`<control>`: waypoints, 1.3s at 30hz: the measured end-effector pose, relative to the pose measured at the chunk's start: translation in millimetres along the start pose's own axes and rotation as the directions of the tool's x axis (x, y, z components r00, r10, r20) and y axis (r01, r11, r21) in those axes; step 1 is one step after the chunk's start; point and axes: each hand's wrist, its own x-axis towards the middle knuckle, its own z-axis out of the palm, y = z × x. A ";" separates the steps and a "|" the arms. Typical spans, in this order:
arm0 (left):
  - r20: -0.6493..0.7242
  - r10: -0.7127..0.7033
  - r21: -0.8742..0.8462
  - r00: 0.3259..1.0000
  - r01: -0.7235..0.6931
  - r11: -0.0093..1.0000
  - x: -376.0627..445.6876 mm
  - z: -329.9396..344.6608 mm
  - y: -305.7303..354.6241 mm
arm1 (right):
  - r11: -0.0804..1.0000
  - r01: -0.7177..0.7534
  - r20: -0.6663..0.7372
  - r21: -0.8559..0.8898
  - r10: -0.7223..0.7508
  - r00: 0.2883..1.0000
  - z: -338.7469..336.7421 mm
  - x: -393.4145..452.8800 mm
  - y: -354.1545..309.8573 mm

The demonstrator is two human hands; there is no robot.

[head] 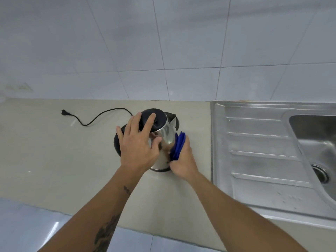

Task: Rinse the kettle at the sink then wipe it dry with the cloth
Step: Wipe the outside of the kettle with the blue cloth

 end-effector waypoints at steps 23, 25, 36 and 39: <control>0.052 0.170 0.002 0.984 -0.170 0.985 9.8 -8.4 -22.5 | 0.996 0.005 -0.249 0.089 0.018 0.968 26.3 -46.1 -17.2; 0.043 0.169 0.000 0.985 -0.169 0.986 10.3 -8.1 -21.2 | 0.996 -0.029 -0.247 0.089 0.051 0.968 19.9 -31.4 -28.1; 0.075 0.185 -0.105 0.980 -0.177 0.979 13.7 -10.8 -31.9 | 0.986 0.017 -0.222 0.167 0.021 0.975 -6.3 -37.8 -45.4; 0.090 0.217 -0.182 0.972 -0.198 0.963 15.6 -12.5 -33.6 | 0.983 -0.005 -0.105 0.186 0.025 0.994 -30.6 -15.2 -74.6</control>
